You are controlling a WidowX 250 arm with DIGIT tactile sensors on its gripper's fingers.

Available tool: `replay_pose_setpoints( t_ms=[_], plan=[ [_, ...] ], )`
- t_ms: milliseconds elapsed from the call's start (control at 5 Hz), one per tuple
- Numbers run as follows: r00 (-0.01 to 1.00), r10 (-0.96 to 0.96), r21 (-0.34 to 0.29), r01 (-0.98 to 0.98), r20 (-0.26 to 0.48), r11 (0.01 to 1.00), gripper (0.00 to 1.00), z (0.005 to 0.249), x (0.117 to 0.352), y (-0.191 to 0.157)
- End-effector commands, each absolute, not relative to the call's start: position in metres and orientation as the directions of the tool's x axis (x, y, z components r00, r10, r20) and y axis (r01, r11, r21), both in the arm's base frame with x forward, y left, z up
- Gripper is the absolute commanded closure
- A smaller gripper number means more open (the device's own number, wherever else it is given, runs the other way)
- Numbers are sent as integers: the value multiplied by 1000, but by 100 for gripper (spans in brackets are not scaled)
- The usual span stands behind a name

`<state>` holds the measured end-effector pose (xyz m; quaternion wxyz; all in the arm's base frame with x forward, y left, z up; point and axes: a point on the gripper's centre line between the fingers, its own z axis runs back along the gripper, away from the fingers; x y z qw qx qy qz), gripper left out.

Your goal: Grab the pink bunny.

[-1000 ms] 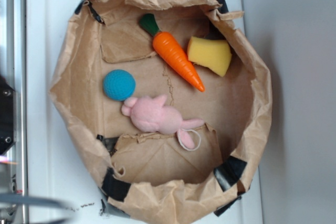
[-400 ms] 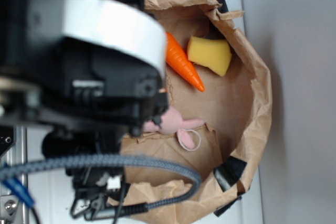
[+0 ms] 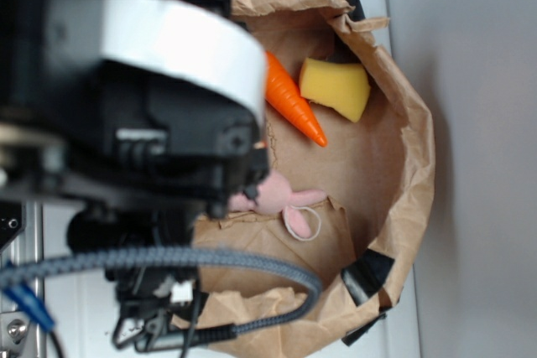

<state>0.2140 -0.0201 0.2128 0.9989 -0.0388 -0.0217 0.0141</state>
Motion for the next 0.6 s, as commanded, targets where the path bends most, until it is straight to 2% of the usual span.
replay_pose_setpoints(
  t_ms=[0, 400],
  plan=[
    [989, 47, -114, -31, 138, 993, 0, 173, 241, 10],
    [984, 14, -37, -7, 175, 999, 0, 124, 247, 16]
  ],
)
